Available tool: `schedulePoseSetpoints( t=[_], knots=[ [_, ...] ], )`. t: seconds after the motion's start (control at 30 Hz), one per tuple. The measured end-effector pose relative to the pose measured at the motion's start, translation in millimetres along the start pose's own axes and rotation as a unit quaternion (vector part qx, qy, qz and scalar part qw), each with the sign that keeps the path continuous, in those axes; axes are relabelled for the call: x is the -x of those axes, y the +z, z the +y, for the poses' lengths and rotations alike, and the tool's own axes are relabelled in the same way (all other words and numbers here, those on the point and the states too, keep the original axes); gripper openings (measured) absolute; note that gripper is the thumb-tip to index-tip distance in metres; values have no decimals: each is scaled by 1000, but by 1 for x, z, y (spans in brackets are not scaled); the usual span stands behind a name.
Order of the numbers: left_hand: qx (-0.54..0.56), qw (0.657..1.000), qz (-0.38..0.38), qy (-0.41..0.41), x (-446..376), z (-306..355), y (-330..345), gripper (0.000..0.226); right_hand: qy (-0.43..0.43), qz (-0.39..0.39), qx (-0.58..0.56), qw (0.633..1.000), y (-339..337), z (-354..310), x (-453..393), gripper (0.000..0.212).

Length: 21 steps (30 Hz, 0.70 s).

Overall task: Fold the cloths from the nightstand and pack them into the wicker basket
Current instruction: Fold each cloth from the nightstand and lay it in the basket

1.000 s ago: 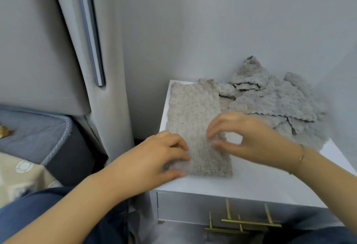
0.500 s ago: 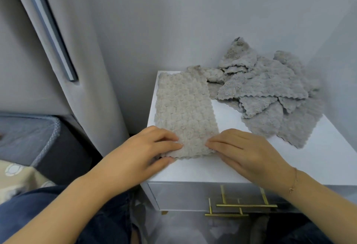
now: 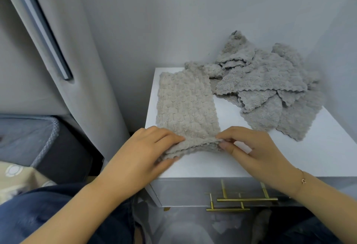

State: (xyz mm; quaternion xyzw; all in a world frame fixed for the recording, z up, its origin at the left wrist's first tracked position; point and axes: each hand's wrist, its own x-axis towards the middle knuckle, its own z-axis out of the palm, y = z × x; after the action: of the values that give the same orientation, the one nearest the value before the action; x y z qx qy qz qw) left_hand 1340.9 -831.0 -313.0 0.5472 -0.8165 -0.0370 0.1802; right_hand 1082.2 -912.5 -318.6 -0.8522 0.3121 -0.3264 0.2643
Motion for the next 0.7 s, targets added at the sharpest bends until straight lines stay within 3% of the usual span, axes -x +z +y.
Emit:
schedulePoseSetpoints(
  t=[0.17,0.33,0.4,0.53,0.7],
  knots=[
    [19,996,91,6,2,1,-5,30,54,7,-61,997,-9,-8,3,19],
    [168,976,45,-132,6,9,-5,42,-65,-111,145,981,-11,-4,8,53],
    [191,967,24,-165,5,12,-6,38,-91,-119,181,972,-5,-3,8,52],
    [267,940,26,-211,1,16,-12,22,-42,-79,80,993,-4,-6,0,39],
    [308,911,47,-270,-2,12,-11,29,112,-75,-58,989,-2,-1,-5,54]
  ],
)
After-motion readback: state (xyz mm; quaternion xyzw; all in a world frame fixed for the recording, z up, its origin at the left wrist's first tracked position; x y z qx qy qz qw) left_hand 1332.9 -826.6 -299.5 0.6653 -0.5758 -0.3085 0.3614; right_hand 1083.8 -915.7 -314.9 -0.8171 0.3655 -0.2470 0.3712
